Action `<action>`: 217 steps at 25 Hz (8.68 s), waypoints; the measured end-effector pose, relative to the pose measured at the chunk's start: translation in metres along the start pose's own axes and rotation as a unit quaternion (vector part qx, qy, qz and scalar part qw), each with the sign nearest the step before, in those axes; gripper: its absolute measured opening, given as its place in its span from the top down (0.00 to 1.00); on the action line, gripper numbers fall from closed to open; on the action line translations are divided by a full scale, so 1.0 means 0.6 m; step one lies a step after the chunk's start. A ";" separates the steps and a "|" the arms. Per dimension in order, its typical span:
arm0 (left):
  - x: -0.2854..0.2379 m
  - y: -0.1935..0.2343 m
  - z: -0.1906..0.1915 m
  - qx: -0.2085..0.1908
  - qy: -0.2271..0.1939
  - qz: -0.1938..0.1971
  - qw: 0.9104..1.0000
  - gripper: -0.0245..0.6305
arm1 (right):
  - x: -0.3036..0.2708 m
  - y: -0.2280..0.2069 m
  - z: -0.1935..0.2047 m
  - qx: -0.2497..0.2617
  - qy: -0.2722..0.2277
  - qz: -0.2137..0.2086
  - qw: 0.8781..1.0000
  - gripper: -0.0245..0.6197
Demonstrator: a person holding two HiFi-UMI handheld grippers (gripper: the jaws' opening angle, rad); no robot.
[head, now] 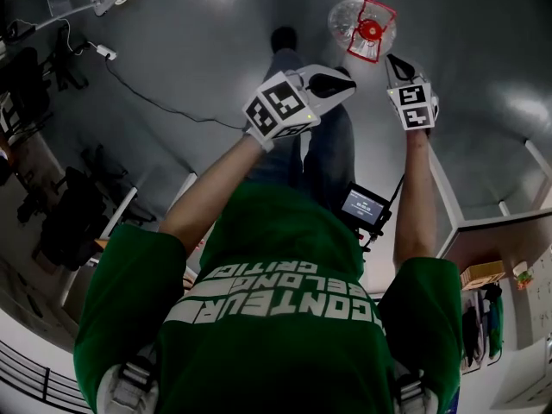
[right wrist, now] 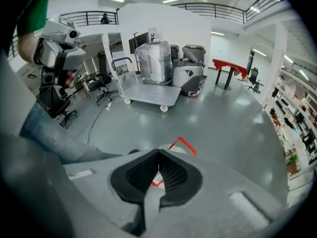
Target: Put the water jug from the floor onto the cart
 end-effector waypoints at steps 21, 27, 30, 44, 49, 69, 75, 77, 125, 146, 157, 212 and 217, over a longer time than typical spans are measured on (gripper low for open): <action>-0.012 0.085 0.037 0.021 0.029 0.022 0.999 0.94 | -0.138 0.001 0.058 -0.033 0.064 0.002 0.997 0.79; 0.005 0.102 0.049 0.027 0.035 0.024 0.999 0.94 | -0.183 0.019 0.068 -0.035 0.085 -0.006 0.996 0.78; 0.016 0.117 0.059 0.032 0.039 0.021 0.999 0.94 | -0.203 0.019 0.065 -0.036 0.090 -0.002 0.995 0.77; 0.034 0.155 0.074 0.046 0.045 0.026 0.998 0.94 | -0.261 0.006 0.085 -0.058 0.130 0.027 0.989 0.56; 0.037 0.166 0.072 0.038 0.047 0.021 0.998 0.94 | -0.272 0.002 0.091 -0.062 0.142 0.027 0.988 0.52; 0.043 0.192 0.072 0.054 0.045 0.020 0.997 0.94 | -0.329 0.013 0.107 -0.066 0.169 0.029 0.983 0.49; 0.043 0.201 0.070 0.056 0.046 0.022 0.997 0.94 | -0.343 0.014 0.119 -0.070 0.181 0.033 0.981 0.49; 0.042 0.203 0.069 0.057 0.047 0.024 0.997 0.94 | -0.346 0.013 0.125 -0.071 0.188 0.037 0.979 0.49; 0.051 0.187 0.088 0.051 0.052 0.018 0.997 0.94 | -0.306 0.032 0.133 -0.114 0.164 0.066 0.978 0.49; 0.094 0.074 -0.059 -0.011 0.037 0.030 0.999 0.94 | -0.101 -0.021 0.042 -0.097 0.173 0.085 0.976 0.49; 0.145 0.015 -0.119 -0.030 0.020 0.028 0.999 0.94 | 0.000 -0.042 -0.003 -0.118 0.212 0.098 0.965 0.49; 0.510 0.118 -0.264 -0.028 -0.155 -0.170 0.973 0.94 | -0.160 -0.119 -0.544 0.057 0.130 0.006 0.990 0.49; 0.517 0.143 -0.290 -0.017 -0.162 -0.193 0.967 0.94 | -0.200 -0.136 -0.588 0.086 0.127 -0.012 0.988 0.49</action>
Point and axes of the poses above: the fingertips, and each gripper's own axes: x backward along the fingers, y to its left, z out of its underside, the point moved 4 cm from there along x, backward along the fingers, and after that the axes turned 13 degrees about z, right-handed, at the moved point
